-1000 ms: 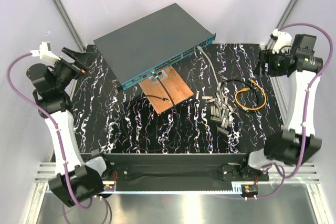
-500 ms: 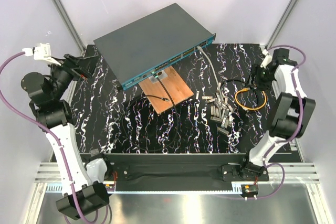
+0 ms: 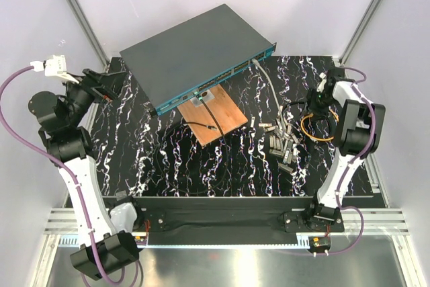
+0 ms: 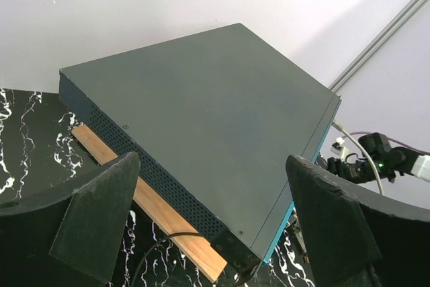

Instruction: Insert the plug into the switch port

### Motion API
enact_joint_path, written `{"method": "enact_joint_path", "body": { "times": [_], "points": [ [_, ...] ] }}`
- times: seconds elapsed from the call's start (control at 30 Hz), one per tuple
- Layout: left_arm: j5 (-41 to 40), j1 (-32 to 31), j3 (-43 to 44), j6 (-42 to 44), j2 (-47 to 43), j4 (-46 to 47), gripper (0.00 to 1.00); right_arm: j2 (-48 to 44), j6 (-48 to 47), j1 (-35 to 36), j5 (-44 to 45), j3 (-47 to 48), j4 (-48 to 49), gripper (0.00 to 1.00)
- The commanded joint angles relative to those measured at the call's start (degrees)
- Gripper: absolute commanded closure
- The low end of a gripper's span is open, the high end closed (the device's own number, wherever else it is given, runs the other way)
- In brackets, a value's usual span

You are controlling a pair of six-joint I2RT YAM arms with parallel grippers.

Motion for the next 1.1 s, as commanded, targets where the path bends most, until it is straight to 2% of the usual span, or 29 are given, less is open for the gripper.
{"method": "enact_joint_path", "body": {
  "times": [0.0, 0.17, 0.23, 0.27, 0.4, 0.43, 0.5, 0.67, 0.83, 1.07],
  "points": [
    [0.1, -0.2, 0.4, 0.9, 0.4, 4.2, 0.04, 1.5, 2.2, 1.2, 2.1, 2.7, 2.1, 0.43],
    [-0.2, -0.2, -0.1, 1.2, 0.4, 4.0, 0.04, 3.7, 2.2, 3.0, 3.6, 3.4, 2.3, 0.47],
    [-0.4, -0.2, -0.1, 1.2, 0.5, 4.0, 0.04, 5.3, 2.6, 3.2, 3.6, 4.2, 1.9, 0.53],
    [-0.2, -0.2, 0.0, 1.1, 0.5, 4.0, 0.04, 5.9, 2.9, 3.2, 2.9, 5.2, 1.3, 0.6],
    [0.0, -0.3, 0.7, 1.4, 0.6, 4.2, 0.04, 6.8, 1.4, 3.3, 2.1, 7.5, -1.3, 0.78],
    [0.2, -0.3, 1.0, 1.5, 0.5, 3.9, 0.03, 5.7, 0.7, 3.2, 2.2, 7.9, -1.8, 0.88],
    [0.2, -0.3, 2.3, 1.8, 0.8, 3.6, 0.03, 3.6, -1.0, 2.7, 2.1, 7.9, -3.2, 0.99],
    [1.8, -0.5, 4.2, 1.4, 1.3, 4.3, 0.03, -7.2, -6.1, -0.5, -3.5, 9.3, -7.5, 1.0],
    [6.0, -1.3, 7.3, 3.3, 1.7, 8.6, 0.02, -17.2, -17.3, -2.6, -10.1, 13.5, -13.4, 1.0],
    [18.4, -4.2, 12.5, 4.7, 4.0, 16.0, 0.01, -26.7, -27.3, -3.1, -21.6, 27.6, -26.2, 1.0]
  ]
}}
